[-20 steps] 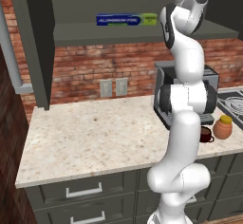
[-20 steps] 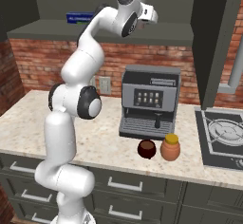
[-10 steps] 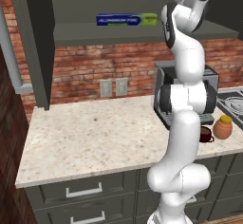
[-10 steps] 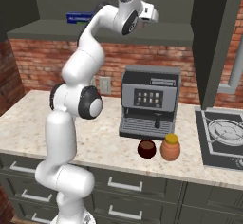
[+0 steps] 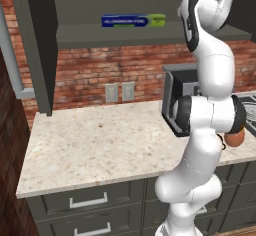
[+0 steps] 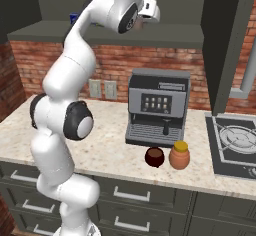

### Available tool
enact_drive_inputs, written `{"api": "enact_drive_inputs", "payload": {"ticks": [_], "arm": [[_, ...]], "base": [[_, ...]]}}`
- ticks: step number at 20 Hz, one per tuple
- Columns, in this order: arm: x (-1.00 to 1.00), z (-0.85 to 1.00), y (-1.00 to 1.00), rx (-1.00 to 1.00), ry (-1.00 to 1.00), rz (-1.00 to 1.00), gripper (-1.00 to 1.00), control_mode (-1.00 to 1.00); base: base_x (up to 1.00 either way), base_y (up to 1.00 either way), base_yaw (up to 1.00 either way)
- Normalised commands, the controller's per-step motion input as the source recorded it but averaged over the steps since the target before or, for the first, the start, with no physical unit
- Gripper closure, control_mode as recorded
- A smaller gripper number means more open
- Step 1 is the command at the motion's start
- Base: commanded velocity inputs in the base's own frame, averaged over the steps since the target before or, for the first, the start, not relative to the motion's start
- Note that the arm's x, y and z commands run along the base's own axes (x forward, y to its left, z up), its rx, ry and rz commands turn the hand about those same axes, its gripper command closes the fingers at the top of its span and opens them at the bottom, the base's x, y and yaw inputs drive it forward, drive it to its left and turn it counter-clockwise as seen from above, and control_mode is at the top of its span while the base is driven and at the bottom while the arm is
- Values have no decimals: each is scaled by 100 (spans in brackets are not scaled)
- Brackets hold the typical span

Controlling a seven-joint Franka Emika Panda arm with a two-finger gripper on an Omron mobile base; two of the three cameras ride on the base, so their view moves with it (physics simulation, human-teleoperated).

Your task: Pick the cinnamon and honey bottle from the cabinet and place them next to the mug.

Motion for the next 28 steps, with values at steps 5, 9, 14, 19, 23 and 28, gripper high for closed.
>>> {"api": "enact_drive_inputs", "payload": {"ticks": [5,9,14,19,23,28], "arm": [[-100,-27,28,0,-10,0,100,-100],[-100,-1,25,0,-11,-4,100,-100],[-98,-19,18,-1,-5,-23,100,-100],[-70,-34,25,0,6,-42,100,-100],[-23,-67,2,-2,10,-67,100,-100],[21,-63,0,-1,2,-72,100,-100]], "base": [[0,0,0],[0,0,0],[0,0,0],[0,0,0],[0,0,0],[0,0,0]]}}
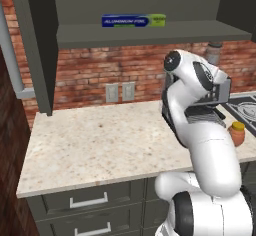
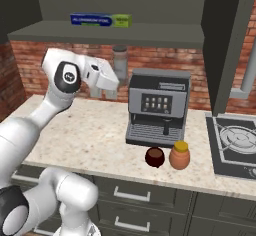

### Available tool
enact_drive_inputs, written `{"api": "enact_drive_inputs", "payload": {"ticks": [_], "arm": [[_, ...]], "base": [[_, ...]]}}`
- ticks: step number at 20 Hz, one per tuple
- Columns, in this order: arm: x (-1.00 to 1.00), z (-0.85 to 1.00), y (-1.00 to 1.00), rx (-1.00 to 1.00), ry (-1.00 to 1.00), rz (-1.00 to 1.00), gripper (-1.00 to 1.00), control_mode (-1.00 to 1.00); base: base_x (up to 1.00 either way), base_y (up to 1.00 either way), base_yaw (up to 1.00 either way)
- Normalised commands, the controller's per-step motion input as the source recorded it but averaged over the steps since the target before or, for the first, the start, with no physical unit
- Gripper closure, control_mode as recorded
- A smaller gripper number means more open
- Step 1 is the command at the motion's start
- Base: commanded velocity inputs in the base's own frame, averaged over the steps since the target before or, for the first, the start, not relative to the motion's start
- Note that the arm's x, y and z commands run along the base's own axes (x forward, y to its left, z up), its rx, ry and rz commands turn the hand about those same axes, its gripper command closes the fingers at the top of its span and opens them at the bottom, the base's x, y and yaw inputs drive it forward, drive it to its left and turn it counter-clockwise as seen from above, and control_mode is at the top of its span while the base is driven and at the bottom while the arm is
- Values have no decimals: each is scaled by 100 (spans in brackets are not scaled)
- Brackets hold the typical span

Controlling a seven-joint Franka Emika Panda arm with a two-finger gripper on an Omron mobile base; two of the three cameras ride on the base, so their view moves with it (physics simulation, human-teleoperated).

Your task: Pick the cinnamon and honey bottle from the cabinet and place them next to the mug.

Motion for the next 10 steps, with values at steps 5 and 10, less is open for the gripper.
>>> {"api": "enact_drive_inputs", "payload": {"ticks": [5,10], "arm": [[28,-38,0,0,-1,-49,100,-100],[0,-67,-2,0,2,-4,100,-100]], "base": [[0,0,0],[0,0,0]]}}
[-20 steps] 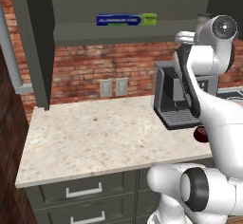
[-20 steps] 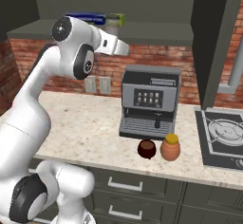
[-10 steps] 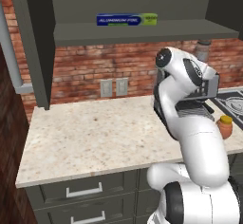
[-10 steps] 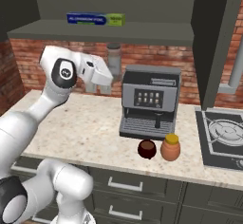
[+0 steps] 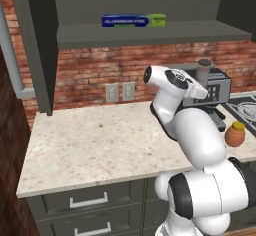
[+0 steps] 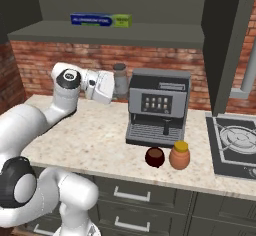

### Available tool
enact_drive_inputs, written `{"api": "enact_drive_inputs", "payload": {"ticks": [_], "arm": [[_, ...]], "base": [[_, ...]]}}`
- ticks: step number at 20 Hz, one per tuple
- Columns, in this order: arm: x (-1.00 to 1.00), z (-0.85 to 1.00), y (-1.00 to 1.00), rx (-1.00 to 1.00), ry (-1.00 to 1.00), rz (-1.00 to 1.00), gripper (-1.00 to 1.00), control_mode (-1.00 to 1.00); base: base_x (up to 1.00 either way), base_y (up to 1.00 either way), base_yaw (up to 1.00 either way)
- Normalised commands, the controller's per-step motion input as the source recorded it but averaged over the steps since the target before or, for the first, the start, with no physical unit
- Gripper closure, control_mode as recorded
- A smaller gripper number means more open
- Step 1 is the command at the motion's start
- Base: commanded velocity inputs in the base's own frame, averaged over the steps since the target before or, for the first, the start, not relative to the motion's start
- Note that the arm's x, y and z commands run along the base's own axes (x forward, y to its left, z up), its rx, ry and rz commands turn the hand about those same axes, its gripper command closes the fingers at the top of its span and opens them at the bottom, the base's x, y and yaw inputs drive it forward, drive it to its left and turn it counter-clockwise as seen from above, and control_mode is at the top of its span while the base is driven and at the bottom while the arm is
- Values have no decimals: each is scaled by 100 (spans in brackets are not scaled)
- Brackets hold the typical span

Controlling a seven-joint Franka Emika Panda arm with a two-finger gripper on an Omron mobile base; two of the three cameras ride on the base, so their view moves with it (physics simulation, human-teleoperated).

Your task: Pick the cinnamon and honey bottle from the cabinet and place them next to the mug.

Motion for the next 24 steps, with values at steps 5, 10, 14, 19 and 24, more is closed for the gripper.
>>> {"api": "enact_drive_inputs", "payload": {"ticks": [5,10,14,19,24], "arm": [[-8,-100,0,0,0,-2,100,-100],[-14,-100,0,0,0,-4,100,-100],[-8,-100,0,0,-3,-4,100,-100],[0,-93,-6,0,-4,-3,100,-100],[0,-63,-1,0,-2,-3,100,-100]], "base": [[0,0,0],[0,0,0],[0,0,0],[0,0,0],[0,0,0]]}}
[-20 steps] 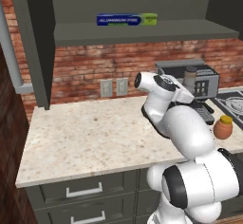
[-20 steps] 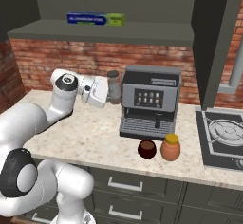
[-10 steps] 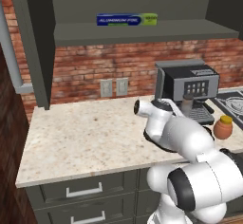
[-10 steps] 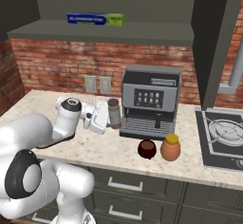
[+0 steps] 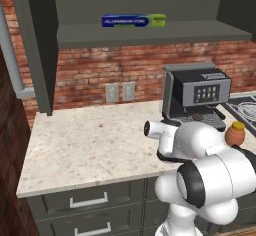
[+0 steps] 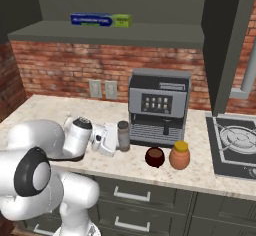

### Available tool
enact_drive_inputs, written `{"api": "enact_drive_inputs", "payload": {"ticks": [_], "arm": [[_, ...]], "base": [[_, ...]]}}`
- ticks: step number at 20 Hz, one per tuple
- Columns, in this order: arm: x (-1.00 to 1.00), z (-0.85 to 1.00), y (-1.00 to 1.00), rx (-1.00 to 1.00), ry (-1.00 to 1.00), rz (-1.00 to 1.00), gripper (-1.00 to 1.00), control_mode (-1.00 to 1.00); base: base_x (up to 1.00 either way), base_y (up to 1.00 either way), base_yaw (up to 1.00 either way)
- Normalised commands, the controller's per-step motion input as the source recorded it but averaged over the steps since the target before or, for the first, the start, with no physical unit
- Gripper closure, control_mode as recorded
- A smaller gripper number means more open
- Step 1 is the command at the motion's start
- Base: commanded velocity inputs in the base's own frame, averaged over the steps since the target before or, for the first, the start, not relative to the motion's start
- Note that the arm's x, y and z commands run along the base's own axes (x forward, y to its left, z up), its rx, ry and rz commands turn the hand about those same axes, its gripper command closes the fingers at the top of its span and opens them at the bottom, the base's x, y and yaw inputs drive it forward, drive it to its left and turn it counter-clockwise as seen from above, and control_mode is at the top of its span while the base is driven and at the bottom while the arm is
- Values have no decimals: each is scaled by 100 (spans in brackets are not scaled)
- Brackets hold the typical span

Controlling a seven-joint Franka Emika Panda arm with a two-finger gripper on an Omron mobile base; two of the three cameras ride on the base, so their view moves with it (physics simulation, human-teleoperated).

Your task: Pick the cinnamon and honey bottle from the cabinet and place them next to the mug.

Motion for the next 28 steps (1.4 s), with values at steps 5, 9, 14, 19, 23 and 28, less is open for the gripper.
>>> {"api": "enact_drive_inputs", "payload": {"ticks": [5,9,14,19,23,28], "arm": [[0,-63,-6,0,0,-3,100,-100],[0,-66,-9,0,0,-3,100,-100],[1,-49,-3,0,0,-2,100,-100],[14,-39,0,-2,-1,-5,100,-100],[14,-39,0,-5,-7,-7,100,-100],[16,-29,0,-6,-8,-9,100,-100]], "base": [[0,0,0],[0,0,0],[0,0,0],[0,0,0],[0,0,0],[0,0,0]]}}
